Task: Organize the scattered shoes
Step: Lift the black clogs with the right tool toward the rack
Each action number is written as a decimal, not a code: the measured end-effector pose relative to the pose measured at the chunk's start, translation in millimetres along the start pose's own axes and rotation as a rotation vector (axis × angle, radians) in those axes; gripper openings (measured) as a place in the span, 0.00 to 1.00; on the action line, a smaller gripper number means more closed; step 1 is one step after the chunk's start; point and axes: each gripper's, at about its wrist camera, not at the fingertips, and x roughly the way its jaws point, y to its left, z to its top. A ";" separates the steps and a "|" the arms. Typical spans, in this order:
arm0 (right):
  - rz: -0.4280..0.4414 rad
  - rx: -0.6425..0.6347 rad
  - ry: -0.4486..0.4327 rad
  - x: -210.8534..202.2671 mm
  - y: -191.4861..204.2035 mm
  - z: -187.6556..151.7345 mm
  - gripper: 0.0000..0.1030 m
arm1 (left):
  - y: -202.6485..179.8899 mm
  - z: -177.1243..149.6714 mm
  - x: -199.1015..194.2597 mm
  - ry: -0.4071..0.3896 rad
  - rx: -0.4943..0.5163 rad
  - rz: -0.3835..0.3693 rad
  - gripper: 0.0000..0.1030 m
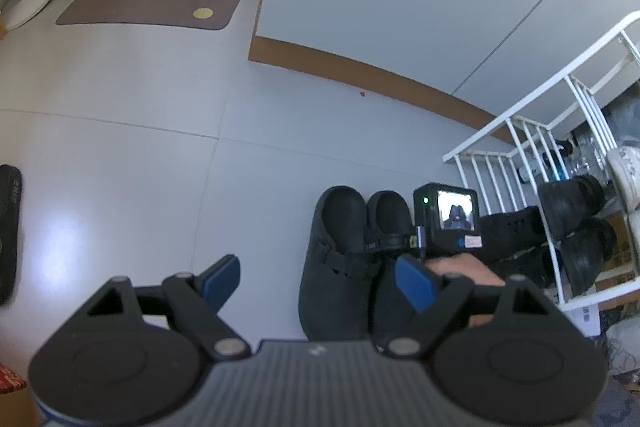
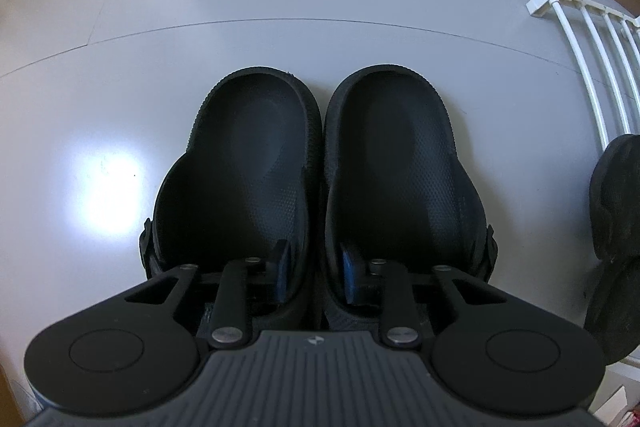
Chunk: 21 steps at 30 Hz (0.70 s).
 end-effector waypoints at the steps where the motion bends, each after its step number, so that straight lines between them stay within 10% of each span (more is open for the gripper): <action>1: -0.001 -0.009 -0.007 -0.3 0.2 -1.5 0.27 | 0.5 0.3 -0.4 -0.001 -0.003 0.001 0.84; 21: -0.002 0.064 -0.087 -56.5 -25.3 -69.6 0.23 | 6.7 -0.5 -23.1 -0.042 -0.054 -0.048 0.84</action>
